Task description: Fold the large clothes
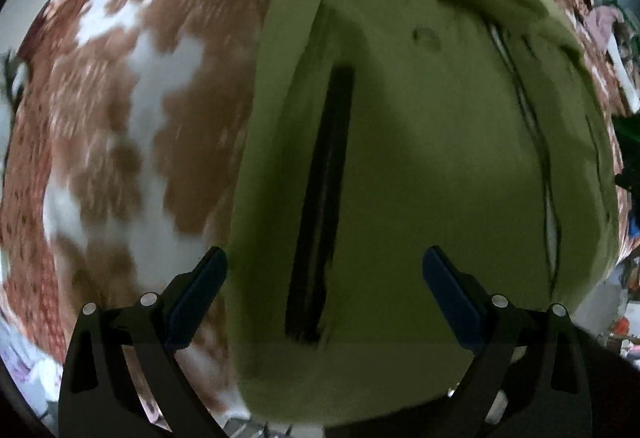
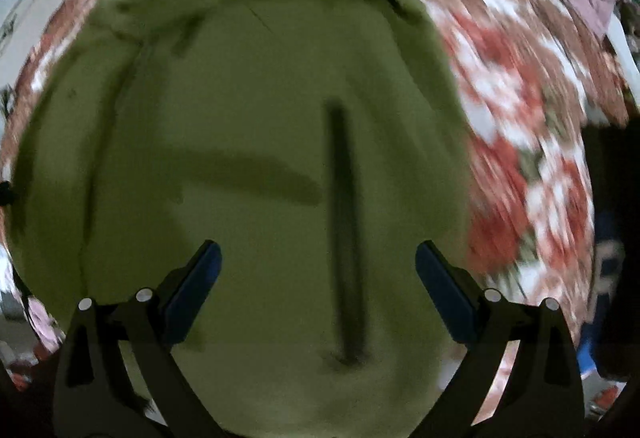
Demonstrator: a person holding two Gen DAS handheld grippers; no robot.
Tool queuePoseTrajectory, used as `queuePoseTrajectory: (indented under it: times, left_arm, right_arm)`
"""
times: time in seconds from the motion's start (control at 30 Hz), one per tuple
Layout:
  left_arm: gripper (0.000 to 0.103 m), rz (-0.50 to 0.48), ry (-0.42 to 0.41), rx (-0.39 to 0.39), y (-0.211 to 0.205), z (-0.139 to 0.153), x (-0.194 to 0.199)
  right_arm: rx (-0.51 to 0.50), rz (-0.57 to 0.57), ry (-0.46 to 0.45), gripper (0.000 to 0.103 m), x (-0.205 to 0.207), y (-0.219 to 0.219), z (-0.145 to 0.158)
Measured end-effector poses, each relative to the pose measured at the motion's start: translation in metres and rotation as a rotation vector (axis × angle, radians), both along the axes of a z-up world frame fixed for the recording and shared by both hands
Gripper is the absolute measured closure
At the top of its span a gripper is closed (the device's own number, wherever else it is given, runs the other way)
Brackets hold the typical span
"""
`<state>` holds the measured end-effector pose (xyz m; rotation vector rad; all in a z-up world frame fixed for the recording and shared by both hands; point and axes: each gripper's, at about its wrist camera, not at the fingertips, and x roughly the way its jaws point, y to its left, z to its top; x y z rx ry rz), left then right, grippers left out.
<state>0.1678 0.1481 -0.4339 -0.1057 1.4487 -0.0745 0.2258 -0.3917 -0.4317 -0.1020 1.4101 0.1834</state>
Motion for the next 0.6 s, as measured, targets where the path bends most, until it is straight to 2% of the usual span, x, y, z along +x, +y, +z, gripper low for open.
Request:
queuePoseTrajectory:
  times: [0.1,0.2,0.4,0.6]
  left_arm:
    - [0.007,-0.025,0.033,0.003,0.008,-0.003,-0.023]
    - [0.007,-0.057,0.06,-0.02,0.021,-0.005,-0.035]
    - [0.007,-0.119,0.097,-0.087,0.045,-0.015,-0.045]
    - [0.008,-0.084,0.131,-0.197,0.064,-0.036,-0.058]
  right_arm:
    - [0.005,-0.03,0.039,0.007,-0.023,-0.037,-0.005]
    - [0.054,-0.053,0.074,0.007,-0.045,-0.065,-0.008]
    - [0.089,-0.034,0.12,0.007,-0.066,-0.075,-0.022]
    - [0.136,-0.102,0.149,0.007,-0.078,-0.077,-0.037]
